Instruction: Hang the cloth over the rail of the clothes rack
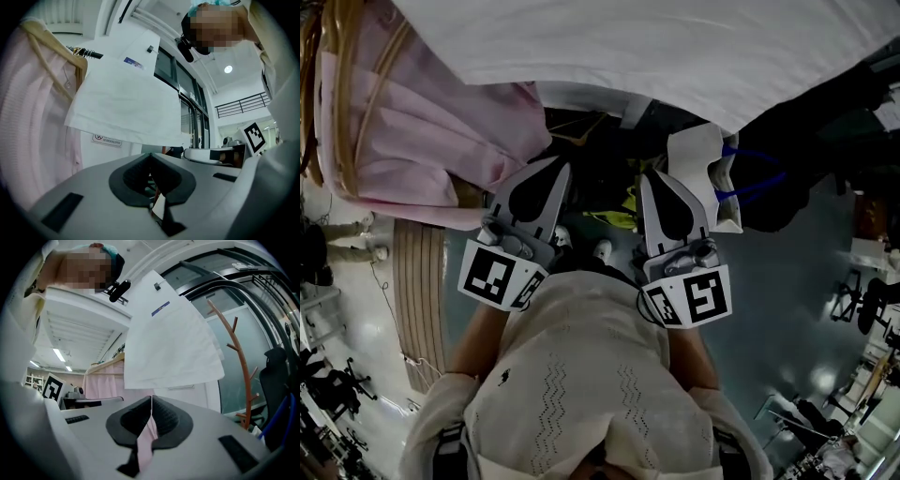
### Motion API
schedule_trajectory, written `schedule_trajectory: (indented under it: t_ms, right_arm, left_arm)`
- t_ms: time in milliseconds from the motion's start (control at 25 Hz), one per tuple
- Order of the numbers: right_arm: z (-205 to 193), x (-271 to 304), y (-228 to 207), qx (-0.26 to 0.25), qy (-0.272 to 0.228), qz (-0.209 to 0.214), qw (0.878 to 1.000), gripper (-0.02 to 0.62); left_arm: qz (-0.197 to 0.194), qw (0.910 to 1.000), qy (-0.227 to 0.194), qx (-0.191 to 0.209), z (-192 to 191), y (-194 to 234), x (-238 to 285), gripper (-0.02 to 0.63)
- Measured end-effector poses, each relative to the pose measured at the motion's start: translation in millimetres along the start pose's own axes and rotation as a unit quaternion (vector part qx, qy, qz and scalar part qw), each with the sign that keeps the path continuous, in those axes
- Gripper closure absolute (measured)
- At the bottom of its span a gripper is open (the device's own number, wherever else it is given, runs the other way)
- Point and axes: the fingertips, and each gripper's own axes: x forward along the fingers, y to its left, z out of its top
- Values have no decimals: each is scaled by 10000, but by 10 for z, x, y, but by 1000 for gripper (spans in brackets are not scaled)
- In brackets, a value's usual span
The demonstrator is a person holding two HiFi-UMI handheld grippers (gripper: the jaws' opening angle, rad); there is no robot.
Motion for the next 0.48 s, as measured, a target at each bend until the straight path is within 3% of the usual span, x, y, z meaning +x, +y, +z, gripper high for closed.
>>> schedule_trajectory:
  t_ms: [280, 480]
  right_arm:
    - [-74, -44, -62, 168, 73, -30, 9998, 571]
    - [-114, -84, -88, 202, 110, -78, 9997, 571]
  left_arm:
    - [10, 9992, -29, -389, -65, 12, -23, 592]
    - [139, 9996, 23, -236, -87, 10, -60, 592]
